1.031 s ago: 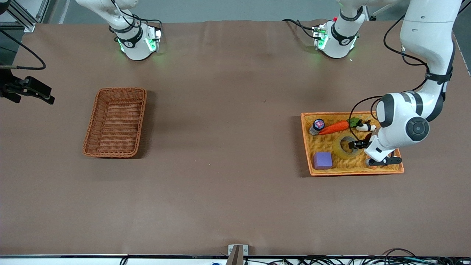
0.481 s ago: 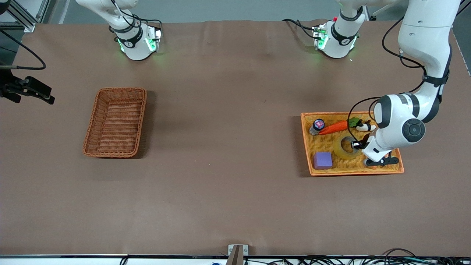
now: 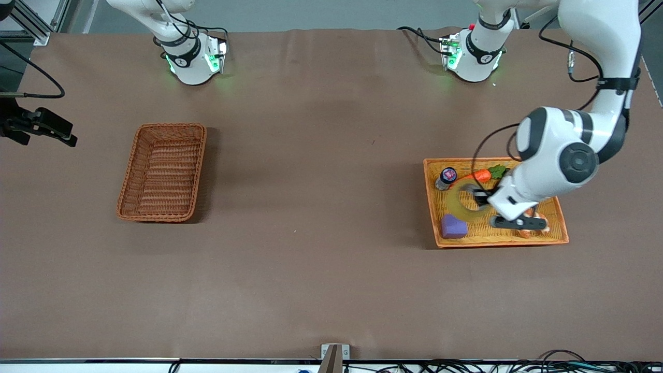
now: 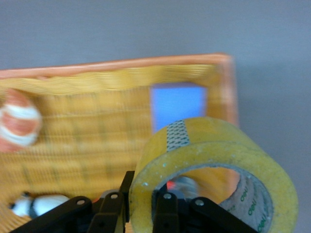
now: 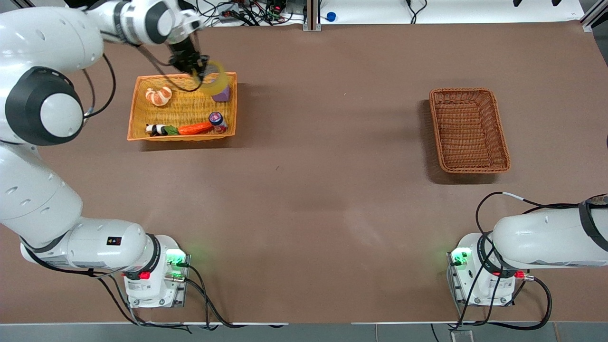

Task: Move tape to another basket
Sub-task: 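Grasp the tape roll with the left gripper and lift it, then carry the tape roll with the left gripper toward the table middle, then set the tape roll down while the right gripper reaches toward it, then lower the right gripper onto the tape while the left gripper withdraws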

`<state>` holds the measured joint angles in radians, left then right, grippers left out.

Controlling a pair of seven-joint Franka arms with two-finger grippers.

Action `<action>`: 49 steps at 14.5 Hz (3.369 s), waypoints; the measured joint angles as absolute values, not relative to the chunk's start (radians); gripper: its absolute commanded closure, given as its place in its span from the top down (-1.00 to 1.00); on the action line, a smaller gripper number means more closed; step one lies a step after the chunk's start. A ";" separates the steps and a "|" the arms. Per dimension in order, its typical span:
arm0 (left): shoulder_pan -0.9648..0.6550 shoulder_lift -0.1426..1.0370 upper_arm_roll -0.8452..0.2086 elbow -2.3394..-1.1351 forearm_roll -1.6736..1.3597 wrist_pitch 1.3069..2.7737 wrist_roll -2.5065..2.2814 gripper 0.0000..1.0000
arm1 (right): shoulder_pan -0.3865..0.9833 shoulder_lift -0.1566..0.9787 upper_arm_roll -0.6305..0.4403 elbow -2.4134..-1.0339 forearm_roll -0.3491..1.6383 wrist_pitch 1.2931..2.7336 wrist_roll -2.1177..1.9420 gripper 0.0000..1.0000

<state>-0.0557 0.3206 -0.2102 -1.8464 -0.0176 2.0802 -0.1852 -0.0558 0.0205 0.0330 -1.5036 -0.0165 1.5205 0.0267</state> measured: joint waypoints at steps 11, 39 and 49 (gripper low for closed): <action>-0.128 0.770 -0.705 -1.559 0.394 2.071 -1.032 -0.97 | -0.056 0.021 0.033 -1.504 -0.017 1.521 0.027 1.00; -0.121 0.599 -0.547 -1.378 0.343 1.914 -0.844 1.00 | 0.149 0.238 0.250 -1.578 0.007 1.841 0.344 1.00; -0.103 0.208 -0.139 -1.574 0.001 1.857 -0.189 1.00 | 0.364 0.571 0.262 -1.697 -0.179 2.221 0.509 1.00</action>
